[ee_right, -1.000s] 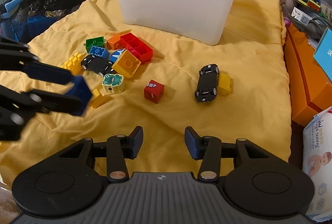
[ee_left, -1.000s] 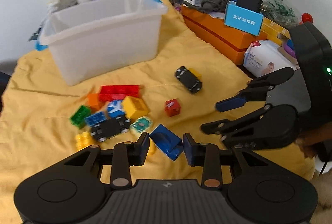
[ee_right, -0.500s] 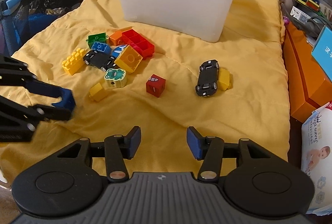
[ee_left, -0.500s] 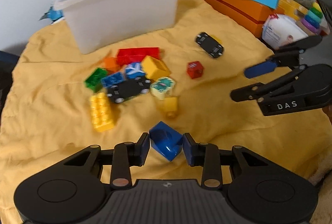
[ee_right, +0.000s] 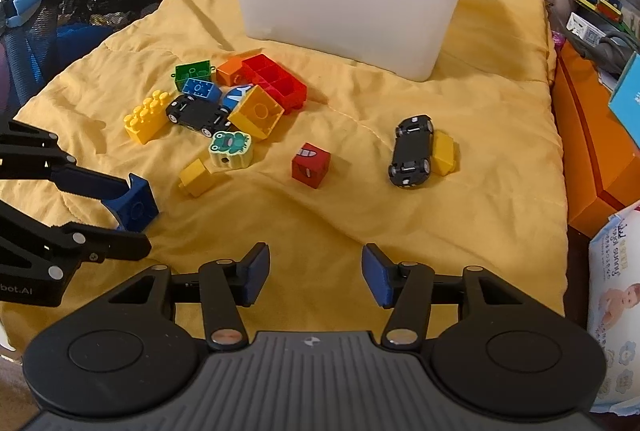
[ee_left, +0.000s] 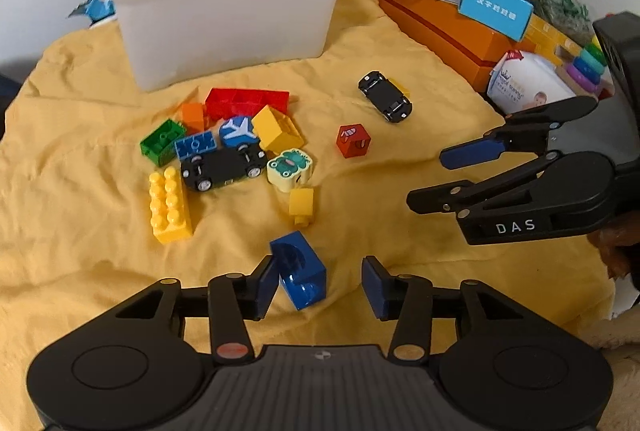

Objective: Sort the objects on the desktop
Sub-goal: 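Grasp a small yellow brick with the right tool while the left holds the blue brick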

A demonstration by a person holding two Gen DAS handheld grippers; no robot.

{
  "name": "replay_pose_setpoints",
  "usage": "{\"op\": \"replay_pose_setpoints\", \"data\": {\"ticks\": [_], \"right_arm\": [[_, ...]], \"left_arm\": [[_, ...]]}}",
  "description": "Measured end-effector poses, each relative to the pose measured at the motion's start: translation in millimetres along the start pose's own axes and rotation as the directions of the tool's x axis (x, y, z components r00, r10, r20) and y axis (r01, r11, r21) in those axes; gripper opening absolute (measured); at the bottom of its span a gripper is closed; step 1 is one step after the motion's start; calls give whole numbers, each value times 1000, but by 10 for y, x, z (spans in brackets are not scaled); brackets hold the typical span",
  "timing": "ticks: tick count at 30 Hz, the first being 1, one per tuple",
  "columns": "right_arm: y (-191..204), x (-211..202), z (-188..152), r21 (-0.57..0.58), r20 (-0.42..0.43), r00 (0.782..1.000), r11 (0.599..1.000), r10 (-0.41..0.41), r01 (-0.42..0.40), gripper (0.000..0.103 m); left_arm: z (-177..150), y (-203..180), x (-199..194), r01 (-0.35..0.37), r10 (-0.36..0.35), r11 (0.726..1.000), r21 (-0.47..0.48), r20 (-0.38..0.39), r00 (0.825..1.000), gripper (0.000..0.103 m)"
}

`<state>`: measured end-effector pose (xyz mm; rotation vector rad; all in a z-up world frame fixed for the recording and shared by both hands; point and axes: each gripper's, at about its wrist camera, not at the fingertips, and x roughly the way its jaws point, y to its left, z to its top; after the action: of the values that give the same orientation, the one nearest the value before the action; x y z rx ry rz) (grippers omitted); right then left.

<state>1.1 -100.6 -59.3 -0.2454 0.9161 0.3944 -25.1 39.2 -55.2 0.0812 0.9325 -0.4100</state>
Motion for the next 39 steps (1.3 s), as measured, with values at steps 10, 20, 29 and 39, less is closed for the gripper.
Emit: {"op": "replay_pose_setpoints", "data": {"ticks": [10, 20, 29, 39], "right_arm": [[272, -23, 142, -89, 59, 990, 988, 132, -126, 53], [555, 341, 421, -188, 0, 984, 966, 180, -177, 25], [157, 81, 202, -73, -23, 993, 990, 119, -120, 24], [-119, -6, -4, -7, -35, 997, 997, 73, -73, 25]], "left_arm": [[-68, 128, -30, 32, -32, 997, -67, -4, 999, 50], [-153, 211, -80, 18, -20, 995, -93, -17, 1000, 50], [-28, 87, -28, -12, 13, 999, -37, 28, 1000, 50], [113, -287, 82, 4, -8, 996, 88, 42, 999, 50]]}}
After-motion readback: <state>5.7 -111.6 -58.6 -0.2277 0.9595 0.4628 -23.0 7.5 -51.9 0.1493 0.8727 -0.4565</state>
